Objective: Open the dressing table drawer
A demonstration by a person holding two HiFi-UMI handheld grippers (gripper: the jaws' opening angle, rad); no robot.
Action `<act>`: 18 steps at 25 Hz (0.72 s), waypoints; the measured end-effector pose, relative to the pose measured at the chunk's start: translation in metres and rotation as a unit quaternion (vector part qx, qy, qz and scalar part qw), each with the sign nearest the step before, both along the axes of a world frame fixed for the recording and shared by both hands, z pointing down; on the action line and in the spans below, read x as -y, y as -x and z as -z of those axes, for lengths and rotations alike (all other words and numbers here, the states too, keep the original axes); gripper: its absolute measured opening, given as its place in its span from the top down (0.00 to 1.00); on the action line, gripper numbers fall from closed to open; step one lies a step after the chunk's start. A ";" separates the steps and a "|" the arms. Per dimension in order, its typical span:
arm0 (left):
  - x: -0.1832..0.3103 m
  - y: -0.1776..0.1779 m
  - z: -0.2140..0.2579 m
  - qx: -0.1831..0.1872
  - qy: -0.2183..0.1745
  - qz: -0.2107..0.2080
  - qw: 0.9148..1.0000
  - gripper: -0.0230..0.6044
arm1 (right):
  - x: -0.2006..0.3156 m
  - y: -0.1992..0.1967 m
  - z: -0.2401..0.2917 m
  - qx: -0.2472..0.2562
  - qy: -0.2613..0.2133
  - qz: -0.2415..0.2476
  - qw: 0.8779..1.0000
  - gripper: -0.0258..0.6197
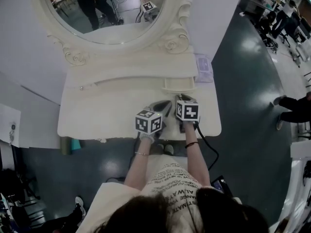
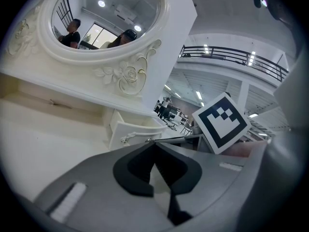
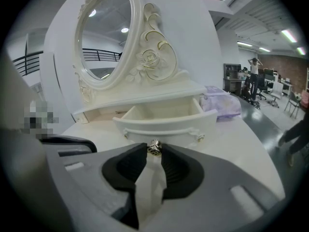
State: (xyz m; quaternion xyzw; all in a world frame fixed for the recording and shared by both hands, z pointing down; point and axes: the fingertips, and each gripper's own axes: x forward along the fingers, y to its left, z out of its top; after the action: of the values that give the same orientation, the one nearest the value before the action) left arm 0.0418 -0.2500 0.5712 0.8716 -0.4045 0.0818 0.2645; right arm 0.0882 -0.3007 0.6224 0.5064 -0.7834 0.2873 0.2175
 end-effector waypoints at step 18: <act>-0.005 0.005 0.002 0.001 -0.004 0.002 1.000 0.97 | -0.001 0.000 0.001 0.016 -0.005 -0.008 1.000 0.80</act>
State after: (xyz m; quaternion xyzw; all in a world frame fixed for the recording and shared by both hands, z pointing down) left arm 0.0370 -0.2446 0.5690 0.8716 -0.4072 0.0804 0.2607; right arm 0.0882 -0.2997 0.6212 0.5094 -0.7840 0.2931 0.1999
